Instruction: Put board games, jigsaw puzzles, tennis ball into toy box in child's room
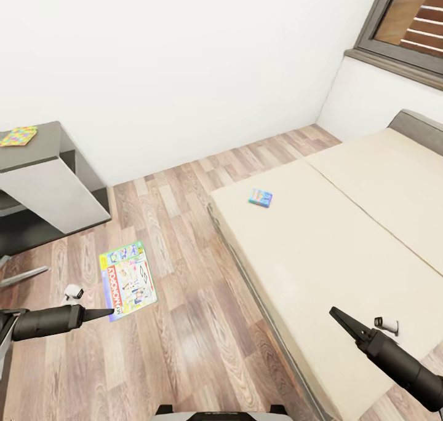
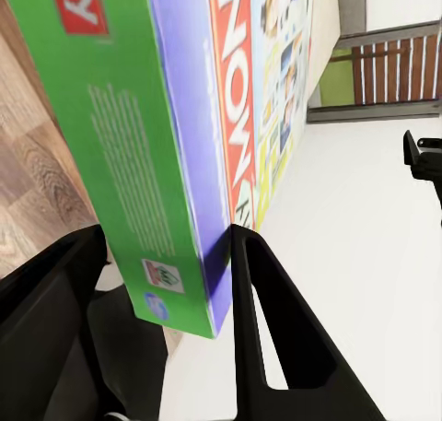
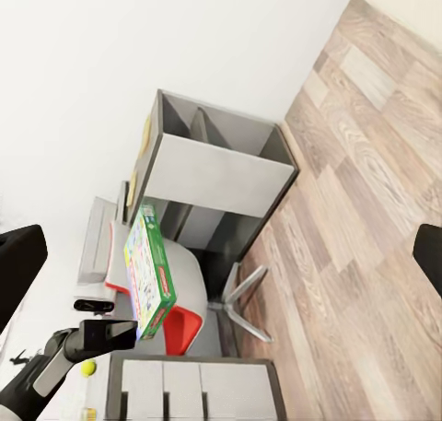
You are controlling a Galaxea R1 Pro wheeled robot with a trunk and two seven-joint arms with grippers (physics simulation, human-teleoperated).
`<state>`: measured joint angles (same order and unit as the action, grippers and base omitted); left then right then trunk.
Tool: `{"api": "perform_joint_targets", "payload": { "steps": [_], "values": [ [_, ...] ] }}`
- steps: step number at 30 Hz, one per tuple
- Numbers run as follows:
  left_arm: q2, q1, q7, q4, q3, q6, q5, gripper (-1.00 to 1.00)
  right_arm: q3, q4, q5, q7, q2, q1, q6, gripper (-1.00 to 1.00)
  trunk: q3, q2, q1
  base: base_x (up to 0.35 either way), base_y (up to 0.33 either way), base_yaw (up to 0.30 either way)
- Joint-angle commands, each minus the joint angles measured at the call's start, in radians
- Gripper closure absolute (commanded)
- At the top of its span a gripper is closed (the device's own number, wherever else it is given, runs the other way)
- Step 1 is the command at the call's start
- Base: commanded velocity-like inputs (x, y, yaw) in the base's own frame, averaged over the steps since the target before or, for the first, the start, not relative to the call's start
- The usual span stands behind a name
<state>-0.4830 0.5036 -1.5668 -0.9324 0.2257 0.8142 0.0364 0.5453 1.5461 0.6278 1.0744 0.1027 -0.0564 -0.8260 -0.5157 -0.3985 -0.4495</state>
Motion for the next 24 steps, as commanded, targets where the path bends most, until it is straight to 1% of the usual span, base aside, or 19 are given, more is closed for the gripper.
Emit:
{"api": "perform_joint_targets", "payload": {
  "steps": [1,24],
  "values": [
    [0.0,0.001,-0.004,0.0,0.0,0.01,0.0,1.0,0.0,0.0,0.003,0.001,0.0,0.0,-0.005,-1.0,0.0,-0.002,-0.001,0.0,0.0,0.175],
    [0.0,0.001,-0.004,0.0,0.0,0.01,0.0,1.0,0.001,0.0,0.003,0.001,0.0,0.0,-0.005,-1.0,0.033,-0.002,-0.001,0.0,0.0,0.174]
  ]
}}
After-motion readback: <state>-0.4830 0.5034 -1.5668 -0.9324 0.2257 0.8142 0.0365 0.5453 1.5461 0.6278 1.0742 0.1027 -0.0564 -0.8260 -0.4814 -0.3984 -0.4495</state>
